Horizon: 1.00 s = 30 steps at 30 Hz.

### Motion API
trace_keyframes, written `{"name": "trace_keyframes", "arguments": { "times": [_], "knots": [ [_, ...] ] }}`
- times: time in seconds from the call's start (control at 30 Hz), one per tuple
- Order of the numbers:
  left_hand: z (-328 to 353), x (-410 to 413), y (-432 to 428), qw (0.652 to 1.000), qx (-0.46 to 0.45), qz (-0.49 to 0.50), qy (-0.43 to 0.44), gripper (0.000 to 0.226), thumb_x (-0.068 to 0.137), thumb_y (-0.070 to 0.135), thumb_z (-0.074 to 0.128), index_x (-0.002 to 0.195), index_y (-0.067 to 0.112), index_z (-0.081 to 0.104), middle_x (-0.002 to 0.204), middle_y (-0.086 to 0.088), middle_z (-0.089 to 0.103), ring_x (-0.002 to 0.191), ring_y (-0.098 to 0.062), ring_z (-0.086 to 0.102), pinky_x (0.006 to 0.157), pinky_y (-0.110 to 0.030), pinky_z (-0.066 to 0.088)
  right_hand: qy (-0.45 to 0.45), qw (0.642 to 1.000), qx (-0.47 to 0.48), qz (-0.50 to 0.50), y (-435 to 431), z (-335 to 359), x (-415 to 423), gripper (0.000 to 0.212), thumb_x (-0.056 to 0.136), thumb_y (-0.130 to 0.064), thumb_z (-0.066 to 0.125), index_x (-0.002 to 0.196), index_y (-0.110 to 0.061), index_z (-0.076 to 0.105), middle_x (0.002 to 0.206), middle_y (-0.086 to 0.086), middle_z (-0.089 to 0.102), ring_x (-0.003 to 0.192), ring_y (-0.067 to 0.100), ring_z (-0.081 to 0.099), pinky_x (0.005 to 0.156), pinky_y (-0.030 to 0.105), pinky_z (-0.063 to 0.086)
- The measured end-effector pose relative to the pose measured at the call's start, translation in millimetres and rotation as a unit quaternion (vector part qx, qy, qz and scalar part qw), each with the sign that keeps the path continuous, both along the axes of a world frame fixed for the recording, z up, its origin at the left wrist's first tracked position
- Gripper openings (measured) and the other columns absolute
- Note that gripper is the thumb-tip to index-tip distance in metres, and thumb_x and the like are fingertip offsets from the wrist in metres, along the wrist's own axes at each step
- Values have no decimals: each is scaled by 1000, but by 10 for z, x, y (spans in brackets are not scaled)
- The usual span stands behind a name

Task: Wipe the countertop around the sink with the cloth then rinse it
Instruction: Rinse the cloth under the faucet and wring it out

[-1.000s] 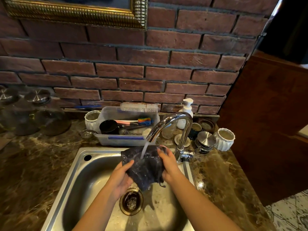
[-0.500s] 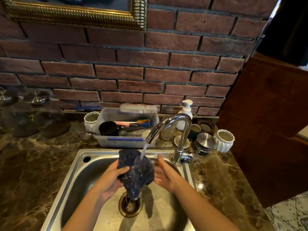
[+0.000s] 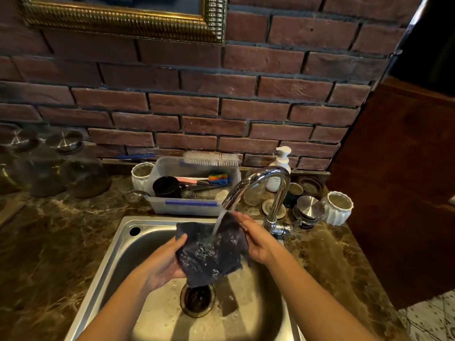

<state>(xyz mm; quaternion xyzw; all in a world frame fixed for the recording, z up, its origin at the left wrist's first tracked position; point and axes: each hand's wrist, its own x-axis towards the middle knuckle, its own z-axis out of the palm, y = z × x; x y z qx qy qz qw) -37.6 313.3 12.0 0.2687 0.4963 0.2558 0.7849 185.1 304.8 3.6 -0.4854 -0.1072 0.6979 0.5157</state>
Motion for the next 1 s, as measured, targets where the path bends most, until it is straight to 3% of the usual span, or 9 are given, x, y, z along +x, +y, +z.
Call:
{"name": "trace_keyframes", "arguments": {
  "times": [0.1,0.2,0.37,0.47,0.57,0.7,0.77,0.87,1.0],
  "knots": [
    [15,22,13,998,-22,7,-59,34,90,26,57,122,15,58,112,-14,71,96,-29,71,69,-46,59,10,1000,22,2,-45,30,104,26,90,-15,62,115,-9,59,124,26,61,78,29,71,63,41,61],
    [64,137,54,997,21,47,-59,51,76,10,67,125,17,55,116,-15,68,105,-31,66,78,-47,57,-55,998,9,22,-109,-30,89,43,79,-17,74,116,-11,54,110,20,67,86,32,69,72,46,57],
    [132,346,47,995,91,44,7,42,89,3,61,124,22,49,114,-8,65,104,-27,64,79,-42,55,-154,987,-42,19,-138,-256,-115,40,85,-15,72,118,-17,49,107,13,65,82,27,67,57,36,57],
    [119,371,29,995,85,48,4,31,97,13,53,127,21,50,116,-9,66,106,-26,63,86,-45,54,-117,991,-64,0,-99,-380,-215,26,96,-12,58,121,-6,54,108,18,68,77,26,67,50,30,53],
    [93,347,21,997,80,22,7,30,100,23,48,129,24,50,116,-7,68,108,-25,63,91,-47,51,-30,996,-69,-40,-138,-412,-223,23,98,-4,49,119,-8,56,108,19,68,86,32,67,56,37,58],
    [86,310,25,995,96,-11,11,36,91,13,61,125,22,53,113,-8,70,105,-25,66,85,-42,54,157,981,-102,-48,-281,-272,-150,32,96,-28,53,110,-1,64,100,25,70,76,39,71,58,51,58],
    [83,327,27,994,107,-27,16,43,86,3,64,123,22,54,112,-10,70,104,-26,67,86,-43,55,176,974,-130,-57,-305,-259,-119,37,96,-35,52,108,-3,66,93,26,71,72,41,71,54,52,57],
    [104,400,25,991,118,-61,-1,46,83,-8,61,119,21,56,105,-8,74,99,-25,70,81,-40,56,189,968,-153,-58,-380,-273,-99,47,97,-45,49,117,-5,66,103,26,70,92,41,69,66,47,59],
    [162,446,57,984,119,-132,-5,48,79,-7,66,119,19,58,106,-9,73,99,-25,70,77,-36,56,210,968,-136,-3,-554,-107,-167,60,85,-53,58,111,0,69,104,29,68,82,43,70,60,46,59]
  ]
}}
